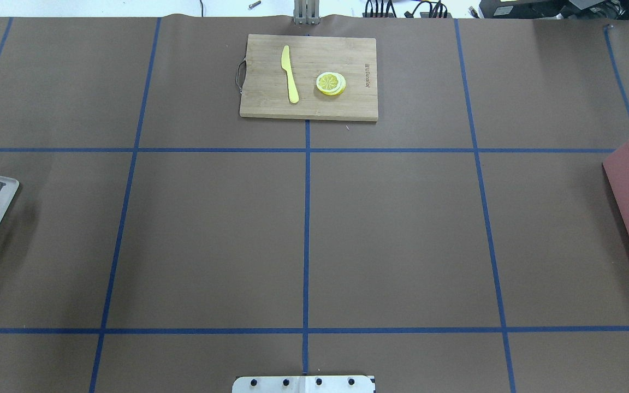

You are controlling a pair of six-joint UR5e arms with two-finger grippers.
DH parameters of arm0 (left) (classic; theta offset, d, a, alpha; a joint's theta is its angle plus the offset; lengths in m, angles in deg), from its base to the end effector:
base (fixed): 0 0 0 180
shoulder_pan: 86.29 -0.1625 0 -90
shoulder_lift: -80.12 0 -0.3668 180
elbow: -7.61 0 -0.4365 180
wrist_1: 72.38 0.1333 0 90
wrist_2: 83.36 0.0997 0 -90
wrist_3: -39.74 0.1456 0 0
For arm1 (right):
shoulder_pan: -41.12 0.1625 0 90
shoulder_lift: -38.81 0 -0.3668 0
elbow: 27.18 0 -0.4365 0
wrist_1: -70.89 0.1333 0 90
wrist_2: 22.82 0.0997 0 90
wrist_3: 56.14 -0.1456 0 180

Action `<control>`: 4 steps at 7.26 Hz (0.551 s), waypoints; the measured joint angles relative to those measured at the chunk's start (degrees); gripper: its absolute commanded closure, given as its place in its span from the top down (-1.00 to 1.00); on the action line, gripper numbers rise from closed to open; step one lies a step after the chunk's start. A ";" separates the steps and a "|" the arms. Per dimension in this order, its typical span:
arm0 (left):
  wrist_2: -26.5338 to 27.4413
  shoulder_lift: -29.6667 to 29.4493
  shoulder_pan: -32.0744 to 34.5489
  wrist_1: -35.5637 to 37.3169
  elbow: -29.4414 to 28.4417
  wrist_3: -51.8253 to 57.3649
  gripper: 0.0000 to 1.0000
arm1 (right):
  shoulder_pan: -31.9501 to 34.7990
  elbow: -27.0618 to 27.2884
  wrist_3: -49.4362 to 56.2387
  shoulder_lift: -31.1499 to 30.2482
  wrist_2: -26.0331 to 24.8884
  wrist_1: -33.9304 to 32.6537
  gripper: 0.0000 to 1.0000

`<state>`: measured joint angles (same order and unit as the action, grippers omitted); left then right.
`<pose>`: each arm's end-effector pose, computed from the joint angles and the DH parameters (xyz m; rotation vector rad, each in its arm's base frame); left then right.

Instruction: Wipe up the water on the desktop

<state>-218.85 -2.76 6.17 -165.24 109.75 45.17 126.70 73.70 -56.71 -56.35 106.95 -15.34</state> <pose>-0.0510 -0.5004 0.5757 0.1845 0.7821 0.1036 0.0001 -0.5197 0.5783 0.1287 -0.6991 -0.1218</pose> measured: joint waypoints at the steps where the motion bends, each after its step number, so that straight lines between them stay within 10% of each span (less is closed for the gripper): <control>1: 0.05 0.04 0.00 -1.53 0.15 -0.08 0.97 | 0.02 1.15 0.01 0.04 -0.03 0.01 1.00; 4: -0.01 -1.44 0.02 -4.49 0.37 -0.36 0.97 | 0.41 5.84 -0.10 0.40 -0.58 -0.01 1.00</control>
<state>-218.86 -4.19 6.20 -169.73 110.12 44.82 127.11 79.54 -56.80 -55.95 106.37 -15.35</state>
